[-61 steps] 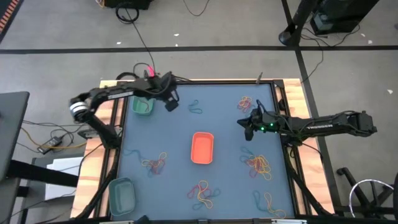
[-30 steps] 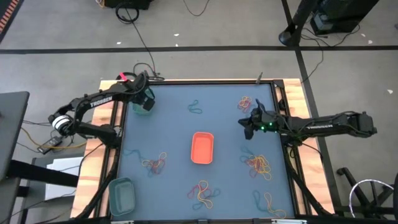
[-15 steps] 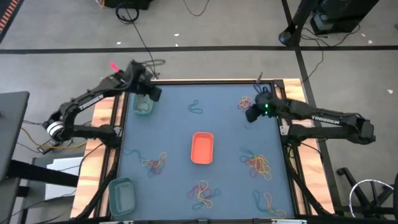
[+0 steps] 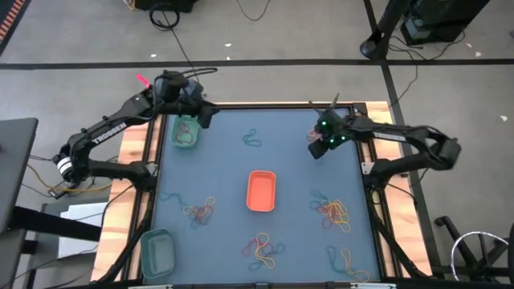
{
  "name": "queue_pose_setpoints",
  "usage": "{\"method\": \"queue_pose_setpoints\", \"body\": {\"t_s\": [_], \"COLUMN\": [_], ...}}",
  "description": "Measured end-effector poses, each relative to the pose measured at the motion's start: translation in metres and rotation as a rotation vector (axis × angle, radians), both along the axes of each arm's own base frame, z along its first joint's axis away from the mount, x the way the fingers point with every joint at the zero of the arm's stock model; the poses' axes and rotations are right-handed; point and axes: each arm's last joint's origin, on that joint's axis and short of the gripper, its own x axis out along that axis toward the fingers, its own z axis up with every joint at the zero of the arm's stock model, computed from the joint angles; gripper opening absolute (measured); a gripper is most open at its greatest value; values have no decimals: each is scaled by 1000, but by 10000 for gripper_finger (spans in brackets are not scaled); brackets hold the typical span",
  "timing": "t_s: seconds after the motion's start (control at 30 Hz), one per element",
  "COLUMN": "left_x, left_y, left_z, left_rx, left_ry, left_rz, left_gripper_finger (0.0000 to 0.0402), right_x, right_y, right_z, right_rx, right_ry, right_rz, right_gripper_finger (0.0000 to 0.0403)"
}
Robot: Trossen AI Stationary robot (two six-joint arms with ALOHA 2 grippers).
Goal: Sort rubber bands into baskets
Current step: Put the red rubber band into the green bin
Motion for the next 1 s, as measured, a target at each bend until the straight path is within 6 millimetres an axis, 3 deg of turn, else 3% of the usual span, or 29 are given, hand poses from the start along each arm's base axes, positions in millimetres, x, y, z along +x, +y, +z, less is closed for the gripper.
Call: {"method": "queue_pose_setpoints", "body": {"t_s": [0.33,0.63,0.73,0.83,1.0], "left_x": [0,-1,-2,-1,9], "left_y": [1,0,0,1,3], "left_z": [-1,-3,-4,-6,-17], "left_rx": [2,-12,-11,-20,-58], "left_ry": [9,34,43,55,108], "left_rz": [11,14,24,23,3], "left_gripper_finger": [151,151,151,149,125], "right_x": [12,13,12,10,7], "right_y": [-16,-26,-26,-27,-24], "right_z": [-16,-39,-38,-35,-22], "right_rx": [-91,-43,-67,-85,-50], "right_ry": [14,89,106,97,30], "right_rz": [-7,-10,-4,7,-3], "right_gripper_finger": [128,121,90,24,7]}}
